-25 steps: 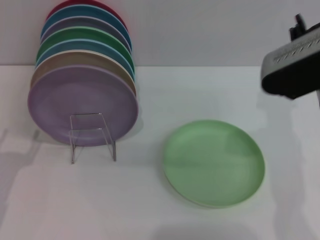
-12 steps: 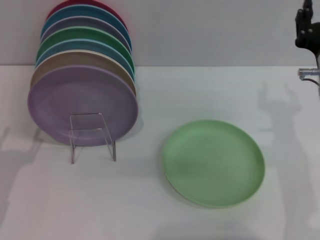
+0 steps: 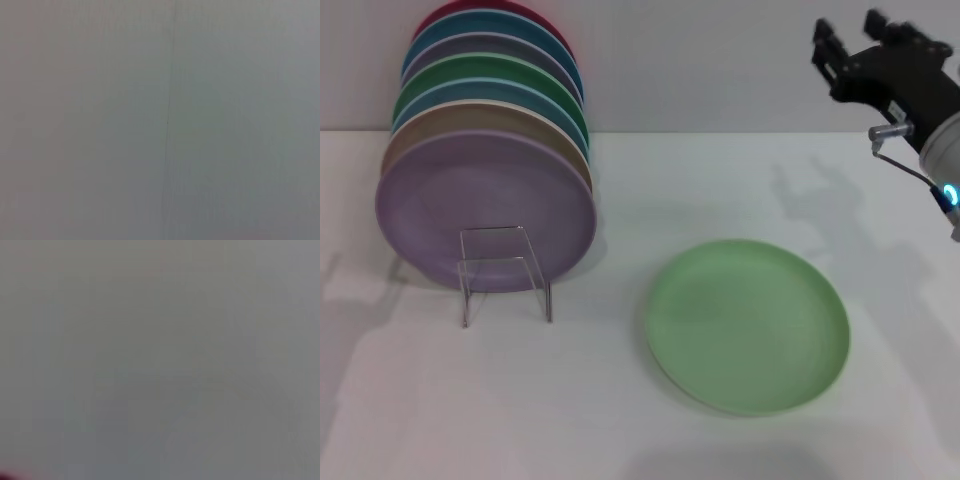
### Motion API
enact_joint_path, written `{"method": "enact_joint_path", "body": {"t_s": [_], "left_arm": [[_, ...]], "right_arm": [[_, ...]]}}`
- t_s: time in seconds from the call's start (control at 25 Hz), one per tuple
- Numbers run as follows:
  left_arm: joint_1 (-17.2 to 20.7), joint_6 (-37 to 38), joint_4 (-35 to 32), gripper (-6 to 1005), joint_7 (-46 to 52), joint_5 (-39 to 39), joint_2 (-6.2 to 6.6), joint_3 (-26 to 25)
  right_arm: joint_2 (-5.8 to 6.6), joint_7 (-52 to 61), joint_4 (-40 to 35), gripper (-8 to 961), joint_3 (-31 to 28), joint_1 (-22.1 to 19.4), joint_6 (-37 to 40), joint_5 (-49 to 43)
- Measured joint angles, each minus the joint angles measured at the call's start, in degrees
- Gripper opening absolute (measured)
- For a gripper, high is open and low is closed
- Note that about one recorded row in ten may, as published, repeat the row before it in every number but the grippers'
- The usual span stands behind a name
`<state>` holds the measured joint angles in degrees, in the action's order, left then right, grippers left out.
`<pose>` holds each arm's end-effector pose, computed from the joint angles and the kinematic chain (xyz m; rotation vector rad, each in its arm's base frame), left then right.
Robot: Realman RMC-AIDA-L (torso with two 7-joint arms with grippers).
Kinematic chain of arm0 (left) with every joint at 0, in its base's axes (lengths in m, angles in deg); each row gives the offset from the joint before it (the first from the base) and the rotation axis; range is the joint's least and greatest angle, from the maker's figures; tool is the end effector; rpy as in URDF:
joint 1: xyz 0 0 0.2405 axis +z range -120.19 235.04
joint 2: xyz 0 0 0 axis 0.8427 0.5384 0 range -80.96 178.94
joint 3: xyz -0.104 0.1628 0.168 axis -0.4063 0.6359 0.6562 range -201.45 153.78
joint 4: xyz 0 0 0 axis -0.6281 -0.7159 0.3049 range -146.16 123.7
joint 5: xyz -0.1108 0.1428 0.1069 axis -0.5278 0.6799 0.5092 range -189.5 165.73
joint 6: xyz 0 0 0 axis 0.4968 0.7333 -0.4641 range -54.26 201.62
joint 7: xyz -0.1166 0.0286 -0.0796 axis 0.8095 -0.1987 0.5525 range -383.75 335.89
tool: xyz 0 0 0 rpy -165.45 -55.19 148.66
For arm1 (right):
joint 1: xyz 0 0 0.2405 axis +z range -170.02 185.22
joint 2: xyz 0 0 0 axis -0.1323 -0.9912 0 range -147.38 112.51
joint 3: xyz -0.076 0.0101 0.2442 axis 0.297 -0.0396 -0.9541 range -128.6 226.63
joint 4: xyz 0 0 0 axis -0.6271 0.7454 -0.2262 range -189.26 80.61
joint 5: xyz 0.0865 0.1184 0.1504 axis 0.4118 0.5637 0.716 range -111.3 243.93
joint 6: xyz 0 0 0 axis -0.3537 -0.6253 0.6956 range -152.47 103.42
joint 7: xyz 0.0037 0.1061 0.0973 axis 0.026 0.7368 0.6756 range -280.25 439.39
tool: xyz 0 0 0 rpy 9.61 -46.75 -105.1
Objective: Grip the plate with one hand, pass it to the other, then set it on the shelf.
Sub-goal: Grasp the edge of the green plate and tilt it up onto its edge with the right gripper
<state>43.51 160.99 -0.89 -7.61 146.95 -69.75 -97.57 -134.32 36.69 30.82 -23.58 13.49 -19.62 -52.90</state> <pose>-0.3369 0.2675 0.0283 -1.4517 -0.3973 -0.9370 0.1706 0.3592 0.0290 -1.7605 0.5549 0.6728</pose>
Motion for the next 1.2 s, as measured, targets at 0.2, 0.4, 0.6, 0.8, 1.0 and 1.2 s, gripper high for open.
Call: {"method": "enact_joint_path", "body": {"t_s": [0.2, 0.4, 0.6, 0.8, 1.0, 1.2], "left_arm": [[0.1, 0.2, 0.0, 804, 0.0, 0.0, 0.00, 0.0], [0.0, 0.3, 0.0, 803, 0.0, 0.0, -0.02, 0.0], [-0.3, 0.4, 0.0, 802, 0.1, 0.1, -0.10, 0.0], [-0.6, 0.4, 0.1, 802, 0.1, 0.2, -0.18, 0.0], [-0.5, 0.4, 0.5, 802, 0.1, 0.2, -0.18, 0.0], [-0.4, 0.6, 0.7, 803, 0.1, 0.2, -0.18, 0.0]], "right_arm": [[-2.23, 3.9, 3.3, 531, -14.3, 1.5, -26.2, -3.8], [-1.88, 15.0, 7.1, 530, -27.1, 7.5, -52.2, -16.1], [-1.50, 18.2, 7.4, 529, -34.5, 13.1, -69.2, -18.3], [-1.04, 20.2, 1.7, 528, -42.5, 20.0, -84.3, -19.9], [-0.26, 21.7, -5.3, 531, -45.3, 24.8, -91.3, -24.5], [0.24, 22.4, -9.5, 531, -45.5, 27.2, -93.1, -28.3]]}}
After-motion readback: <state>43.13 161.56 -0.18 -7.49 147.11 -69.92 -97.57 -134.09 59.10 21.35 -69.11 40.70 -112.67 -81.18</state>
